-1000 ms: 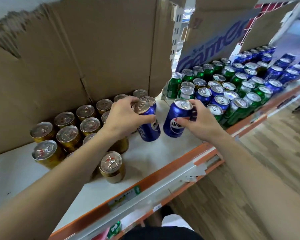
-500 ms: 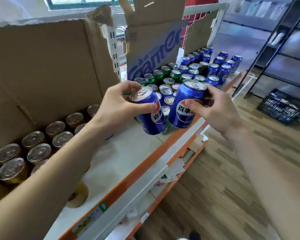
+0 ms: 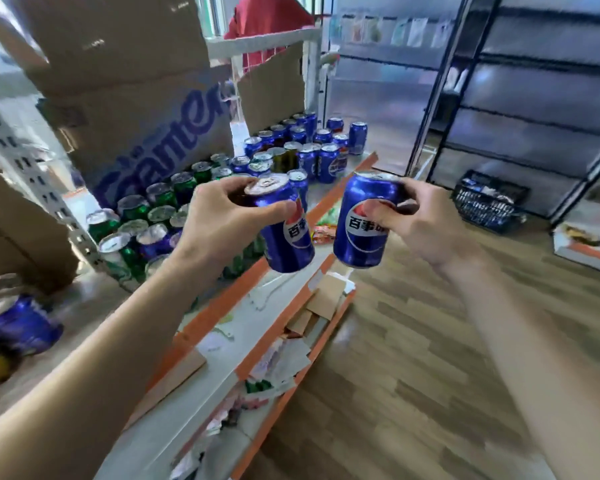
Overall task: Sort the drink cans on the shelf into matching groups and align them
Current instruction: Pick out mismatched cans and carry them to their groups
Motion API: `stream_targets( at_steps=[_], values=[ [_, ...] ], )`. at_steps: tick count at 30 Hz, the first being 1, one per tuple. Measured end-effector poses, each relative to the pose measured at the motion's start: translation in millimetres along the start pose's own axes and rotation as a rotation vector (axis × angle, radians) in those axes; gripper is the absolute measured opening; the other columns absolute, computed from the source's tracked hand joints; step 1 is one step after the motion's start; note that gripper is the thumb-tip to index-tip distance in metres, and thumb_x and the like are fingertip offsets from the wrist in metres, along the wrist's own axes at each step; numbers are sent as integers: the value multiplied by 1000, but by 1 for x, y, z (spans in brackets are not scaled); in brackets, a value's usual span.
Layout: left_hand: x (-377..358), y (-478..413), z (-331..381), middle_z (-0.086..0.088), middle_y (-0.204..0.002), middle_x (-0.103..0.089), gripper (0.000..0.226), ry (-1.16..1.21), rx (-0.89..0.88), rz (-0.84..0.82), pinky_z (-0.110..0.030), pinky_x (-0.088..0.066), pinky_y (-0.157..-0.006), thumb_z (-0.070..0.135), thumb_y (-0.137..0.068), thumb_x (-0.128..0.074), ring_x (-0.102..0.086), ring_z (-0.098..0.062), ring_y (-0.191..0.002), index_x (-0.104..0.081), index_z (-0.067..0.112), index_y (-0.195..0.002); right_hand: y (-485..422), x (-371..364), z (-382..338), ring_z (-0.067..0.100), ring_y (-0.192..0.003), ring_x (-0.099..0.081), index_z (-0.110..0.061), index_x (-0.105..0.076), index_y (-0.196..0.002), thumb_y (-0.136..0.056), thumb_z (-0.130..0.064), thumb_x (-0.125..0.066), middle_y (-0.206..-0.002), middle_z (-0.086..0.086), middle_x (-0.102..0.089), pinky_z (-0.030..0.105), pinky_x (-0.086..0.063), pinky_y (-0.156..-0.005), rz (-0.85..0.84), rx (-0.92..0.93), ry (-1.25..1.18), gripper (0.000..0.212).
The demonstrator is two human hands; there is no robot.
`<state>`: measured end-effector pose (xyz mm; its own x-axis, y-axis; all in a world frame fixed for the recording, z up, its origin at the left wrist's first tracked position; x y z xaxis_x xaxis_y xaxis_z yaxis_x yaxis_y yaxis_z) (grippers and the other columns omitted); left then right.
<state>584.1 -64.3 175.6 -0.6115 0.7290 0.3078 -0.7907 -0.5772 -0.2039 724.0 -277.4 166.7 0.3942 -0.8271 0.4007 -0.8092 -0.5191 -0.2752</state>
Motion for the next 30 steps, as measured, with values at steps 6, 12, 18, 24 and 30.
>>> stream_targets(
  at_steps=[6,12,18,24,30],
  values=[
    [-87,-24,21,10,-87,-75,43,65,-17,-26,-11,-49,-62,20,-65,-90,-69,2,-74,-72,18,-104,-19,71,43,-4,-74,-64,-26,-69,-106,-79,-30,-81,-86,-14,-71,15,-46,-68,11,-27,38,30],
    [-138,-53,30,7,-96,-75,53,-25,-40,-76,-19,-55,-67,31,-64,-91,-71,-5,-84,-71,17,-111,-40,110,74,-4,-81,-65,-26,-68,-107,-77,-35,-82,-94,-16,-71,14,-48,-72,31,-44,89,34],
    [-177,-97,31,8,-96,-73,53,-75,-85,-104,-19,-58,-72,31,-63,-91,-71,-3,-84,-68,22,-109,-77,128,105,-5,-79,-65,-23,-69,-109,-75,-35,-84,-93,-14,-71,12,-48,-70,89,-81,108,39],
    [-210,-171,10,11,-93,-73,51,-82,-108,-45,-20,-58,-72,35,-61,-92,-69,2,-82,-70,20,-104,-142,134,142,4,-83,-66,-26,-67,-108,-76,-32,-83,-93,-11,-71,18,-50,-71,155,-91,117,36],
    [-223,-267,0,16,-94,-68,58,-111,-136,-24,-11,-54,-67,35,-61,-91,-64,12,-80,-69,16,-112,-234,130,164,9,-94,-64,-26,-61,-114,-78,-37,-81,-107,-4,-67,16,-49,-75,93,-112,184,42]
  ],
)
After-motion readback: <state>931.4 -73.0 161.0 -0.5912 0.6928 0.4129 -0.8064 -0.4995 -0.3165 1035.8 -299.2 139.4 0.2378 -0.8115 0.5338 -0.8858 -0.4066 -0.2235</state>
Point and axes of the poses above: each hand's wrist, its own y-axis away from the middle knuckle, its own x-axis out of the back of the hand, z = x × y, the point moved 4 cm from there along -y, towards the middle knuckle
